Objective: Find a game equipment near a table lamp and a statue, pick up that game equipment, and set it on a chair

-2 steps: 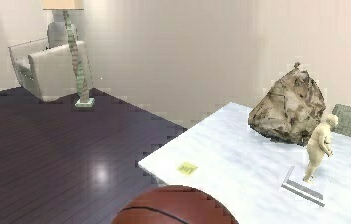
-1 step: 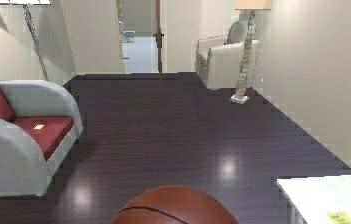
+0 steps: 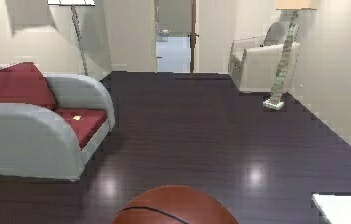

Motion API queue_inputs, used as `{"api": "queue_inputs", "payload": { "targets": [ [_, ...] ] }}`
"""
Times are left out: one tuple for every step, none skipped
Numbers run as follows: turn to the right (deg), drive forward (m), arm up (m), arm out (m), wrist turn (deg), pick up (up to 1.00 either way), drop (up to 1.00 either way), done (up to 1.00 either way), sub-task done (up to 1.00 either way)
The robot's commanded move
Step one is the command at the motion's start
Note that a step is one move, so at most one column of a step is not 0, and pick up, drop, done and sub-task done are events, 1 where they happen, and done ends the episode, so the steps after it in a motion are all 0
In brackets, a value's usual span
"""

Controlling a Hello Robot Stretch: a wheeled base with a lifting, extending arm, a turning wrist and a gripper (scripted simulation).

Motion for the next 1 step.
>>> {"api": "queue_inputs", "payload": {
  "targets": [
    [0.0, 1.0, 0.0, 0.0, 0.0, 0.0, 0.0, 0.0, 0.0]
  ]
}}
